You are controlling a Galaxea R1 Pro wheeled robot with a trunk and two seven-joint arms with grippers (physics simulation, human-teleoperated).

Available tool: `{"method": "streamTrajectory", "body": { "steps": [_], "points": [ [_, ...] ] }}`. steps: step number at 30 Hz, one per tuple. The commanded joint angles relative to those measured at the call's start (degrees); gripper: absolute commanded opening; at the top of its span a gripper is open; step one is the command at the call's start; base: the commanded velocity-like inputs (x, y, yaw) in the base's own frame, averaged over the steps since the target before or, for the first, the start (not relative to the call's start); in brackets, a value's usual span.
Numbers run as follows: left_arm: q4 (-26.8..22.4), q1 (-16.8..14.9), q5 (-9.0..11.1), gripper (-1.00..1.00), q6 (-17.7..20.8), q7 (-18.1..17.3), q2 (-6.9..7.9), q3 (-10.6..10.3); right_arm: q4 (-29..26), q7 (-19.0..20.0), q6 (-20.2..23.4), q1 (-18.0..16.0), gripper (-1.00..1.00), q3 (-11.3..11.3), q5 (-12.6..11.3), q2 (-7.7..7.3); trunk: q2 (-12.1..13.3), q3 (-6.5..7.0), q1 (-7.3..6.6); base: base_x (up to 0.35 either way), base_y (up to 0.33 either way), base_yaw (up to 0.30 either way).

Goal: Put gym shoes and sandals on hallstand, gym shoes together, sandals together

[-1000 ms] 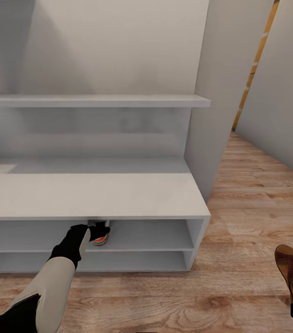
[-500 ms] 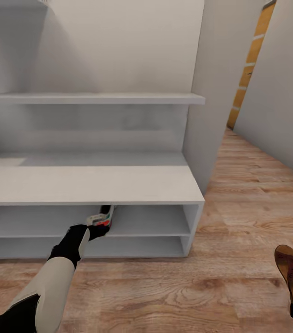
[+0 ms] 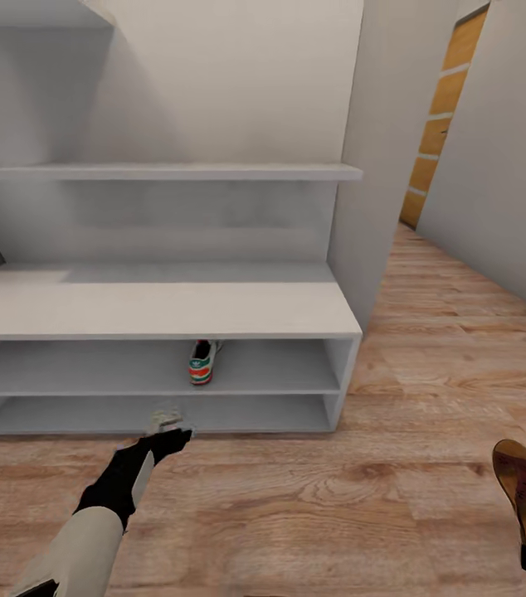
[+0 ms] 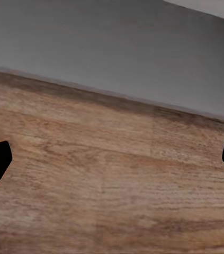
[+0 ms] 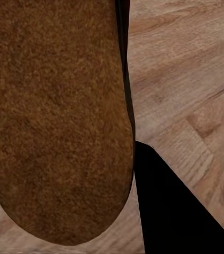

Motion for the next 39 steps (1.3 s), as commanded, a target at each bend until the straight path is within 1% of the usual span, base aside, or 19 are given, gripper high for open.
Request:
{"method": "streamTrajectory", "body": {
  "steps": [1, 2, 3, 4, 6, 7, 8, 9, 10, 11, 12, 13, 16, 17, 19, 22, 23, 36, 39],
  "points": [
    [-0.24, 2.76, -0.61, 1.0, -2.22, -2.15, 0.44, 0.3, 0.07, 0.15, -0.2, -0.08, -1.0, -0.47, 0.38, 0.03, -0.02, -0.04, -0.04, -0.276, 0.01, 0.0],
    [-0.34, 4.8, -0.63, 1.0, -3.65, -3.92, 0.98, 0.22, 0.1, 0.15, -0.23, -0.09, -1.0, -0.47, 0.38, 0.04, -0.02, -0.04, -0.04, -0.299, 0.005, 0.0],
    [-0.61, 9.12, -0.64, 1.0, -7.08, -9.08, 2.83, 0.12, 0.16, 0.14, -0.25, -0.08, -1.0, -0.47, 0.38, 0.17, -0.02, -0.04, -0.04, -0.28, 0.003, 0.0],
    [-0.66, 10.23, -0.59, 1.0, -8.14, -10.63, 3.41, 0.11, 0.18, 0.14, -0.26, -0.07, -1.0, -0.46, 0.38, 0.26, -0.02, -0.04, -0.04, -0.247, 0.002, 0.0],
    [-0.73, 14.46, -0.41, 1.0, -12.76, -17.55, 5.78, 0.36, 0.25, 0.2, -0.27, -0.08, -1.0, -0.41, 0.43, 0.68, -0.02, -0.04, -0.04, -0.137, 0.001, 0.0],
    [-0.67, 17.45, -0.29, 1.0, -16.2, -23.46, 7.51, 0.59, 0.29, 0.26, -0.27, -0.05, -1.0, -0.4, 0.49, 1.2, -0.02, -0.04, -0.04, -0.055, 0.0, 0.0],
    [-0.61, 19.87, -0.19, 1.0, -18.9, -28.42, 8.91, 0.73, 0.32, 0.29, -0.27, -0.05, -1.0, -0.39, 0.52, 1.57, -0.02, -0.04, -0.04, -0.028, 0.0, 0.0],
    [-0.58, 21.37, -0.01, 1.0, -20.54, -31.45, 9.83, 0.83, 0.36, 0.3, -0.27, -0.06, -1.0, -0.39, 0.53, 1.73, -0.02, -0.04, -0.04, -0.018, 0.0, 0.0],
    [-0.45, 22.71, 0.45, 1.0, -22.26, -34.26, 10.72, 1.08, 0.38, 0.31, -0.3, -0.08, -1.0, -0.39, 0.57, 1.84, -0.02, -0.04, -0.04, -0.012, 0.0, 0.0],
    [-0.34, 23.32, 0.78, 1.0, -23.16, -35.58, 11.14, 1.27, 0.38, 0.31, -0.31, -0.08, -1.0, -0.39, 0.58, 1.88, -0.02, -0.04, -0.04, -0.009, 0.0, 0.0],
    [-0.15, 24.48, 1.6, 1.0, -25.05, -38.17, 11.89, 1.73, 0.39, 0.31, -0.32, -0.08, -1.0, -0.39, 0.6, 1.94, -0.02, -0.04, -0.04, -0.006, 0.0, 0.0],
    [0.05, 26.33, 2.69, 1.0, -28.05, -42.15, 12.78, 2.4, 0.57, 0.32, -0.34, -0.09, -1.0, -0.39, 0.62, 1.99, -0.02, -0.04, -0.04, -0.003, 0.0, 0.0],
    [0.16, 30.57, 3.81, 1.0, -32.75, -48.23, 13.83, 3.16, 1.27, 0.32, -0.43, -0.09, -1.0, -0.39, 0.6, 2.04, -0.02, -0.04, -0.04, -0.001, 0.0, 0.0],
    [0.17, 31.68, 3.98, 1.0, -33.62, -49.19, 14.2, 3.31, 1.41, 0.34, -0.46, -0.07, -1.0, -0.39, 0.6, 2.04, -0.02, -0.04, -0.04, 0.0, 0.0, 0.0],
    [0.17, 32.26, 4.07, 1.0, -34.04, -49.62, 14.4, 3.81, 1.45, 0.4, -0.54, -0.07, -1.0, -0.39, 0.56, 2.05, -0.02, -0.04, -0.04, 0.0, 0.0, 0.0],
    [0.18, 32.71, 4.11, 1.0, -34.41, -50.03, 14.5, 6.12, 1.31, 0.34, -0.56, -0.07, -1.0, -0.43, 0.47, 2.06, -0.02, -0.04, -0.04, 0.0, 0.0, 0.0],
    [0.18, 32.88, 4.14, 1.0, -34.51, -50.43, 14.49, 7.68, 1.27, 0.32, -0.61, -0.09, -1.0, -0.39, 0.4, 2.12, -0.02, -0.04, -0.04, -0.052, 0.047, 0.0],
    [0.18, 32.94, 4.34, 1.0, -34.46, -50.58, 14.57, 8.17, 1.55, 0.26, -0.54, -0.08, -1.0, -0.39, 0.46, 2.15, -0.02, -0.04, -0.04, -0.129, 0.241, 0.0],
    [0.18, 32.94, 4.34, 1.0, -34.46, -50.58, 14.57, 8.22, 1.55, 0.24, -0.54, -0.1, -1.0, -0.39, 0.46, 2.47, -0.02, -0.04, -0.04, -0.17, 0.29, 0.0]
  ]
}}
